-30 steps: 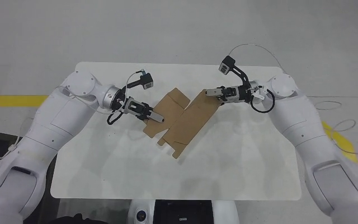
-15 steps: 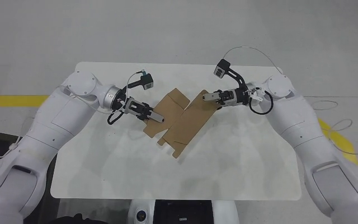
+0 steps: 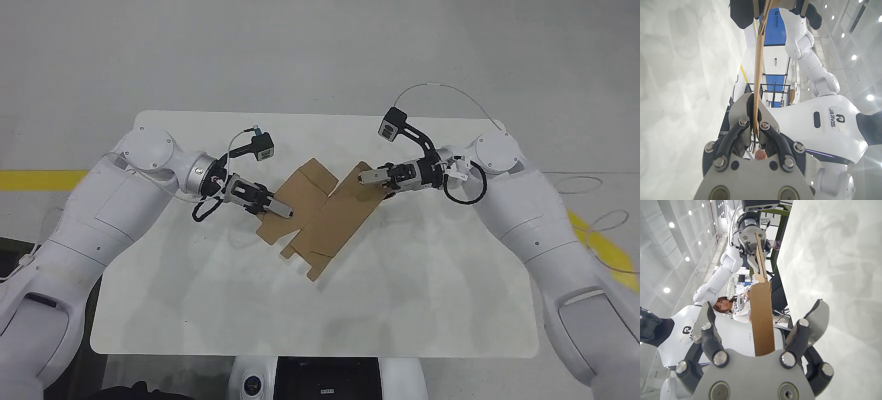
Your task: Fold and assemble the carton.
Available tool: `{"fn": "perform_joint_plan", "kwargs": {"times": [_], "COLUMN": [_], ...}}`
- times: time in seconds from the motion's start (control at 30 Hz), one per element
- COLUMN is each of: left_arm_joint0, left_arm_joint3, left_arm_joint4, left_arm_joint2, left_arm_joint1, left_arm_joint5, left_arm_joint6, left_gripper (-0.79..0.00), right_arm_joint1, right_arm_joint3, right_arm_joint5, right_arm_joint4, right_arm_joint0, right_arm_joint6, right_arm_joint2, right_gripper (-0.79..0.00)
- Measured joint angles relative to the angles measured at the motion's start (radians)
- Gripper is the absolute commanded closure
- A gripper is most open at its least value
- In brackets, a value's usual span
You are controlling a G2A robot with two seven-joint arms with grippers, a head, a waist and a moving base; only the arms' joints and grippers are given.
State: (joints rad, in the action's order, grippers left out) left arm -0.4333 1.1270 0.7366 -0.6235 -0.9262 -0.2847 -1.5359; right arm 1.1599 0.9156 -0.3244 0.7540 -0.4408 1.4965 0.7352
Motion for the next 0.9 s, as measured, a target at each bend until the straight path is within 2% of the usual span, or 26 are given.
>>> {"fn": "perform_joint_plan", "kwargs": {"times": [0.13,0.27,0.53,0.6,0.67,0.77,0.8,0.83,0.87,0.9], "left_arm_joint0": [0.003,0.005,0.008,0.008,0.009,0.007,0.006,0.006,0.007,0.008], "left_arm_joint3": [-0.007,-0.011,-0.015,-0.016,-0.015,-0.017,-0.018,-0.019,-0.019,-0.02], "left_arm_joint4": [0.0,-0.001,0.001,0.002,0.005,0.018,0.026,0.034,0.039,0.043], "left_arm_joint2": [0.003,0.005,0.006,0.007,0.008,0.01,0.011,0.013,0.014,0.015], "left_arm_joint1": [-0.003,-0.005,-0.006,-0.006,-0.005,-0.004,-0.004,-0.003,-0.003,-0.002], "left_arm_joint5": [0.0,0.0,0.0,0.0,0.0,0.0,0.0,0.0,0.0,0.0], "left_arm_joint6": [0.0,0.0,0.0,0.0,0.0,0.0,0.0,0.0,0.0,0.0], "left_gripper": [0.0,0.0,0.0,0.0,0.0,-0.009,-0.163,-0.385,-0.739,-0.785], "right_arm_joint1": [0.001,0.003,0.005,0.005,0.005,0.006,0.006,0.006,0.006,0.006], "right_arm_joint3": [-0.004,-0.005,-0.013,-0.015,-0.018,-0.021,-0.021,-0.022,-0.023,-0.024], "right_arm_joint5": [0.004,0.006,0.009,0.009,0.01,0.008,0.007,0.005,0.003,0.001], "right_arm_joint4": [-0.004,-0.005,-0.012,-0.014,-0.017,-0.018,-0.018,-0.018,-0.018,-0.017], "right_arm_joint0": [0.001,0.003,0.01,0.012,0.013,0.016,0.016,0.017,0.017,0.017], "right_arm_joint6": [0.004,0.006,0.009,0.009,0.01,0.008,0.007,0.005,0.003,0.001], "right_arm_joint2": [-0.007,-0.013,-0.027,-0.031,-0.035,-0.04,-0.041,-0.043,-0.044,-0.044], "right_gripper": [-0.286,-0.252,-0.126,-0.08,0.0,0.0,0.0,0.0,0.0,0.0]}}
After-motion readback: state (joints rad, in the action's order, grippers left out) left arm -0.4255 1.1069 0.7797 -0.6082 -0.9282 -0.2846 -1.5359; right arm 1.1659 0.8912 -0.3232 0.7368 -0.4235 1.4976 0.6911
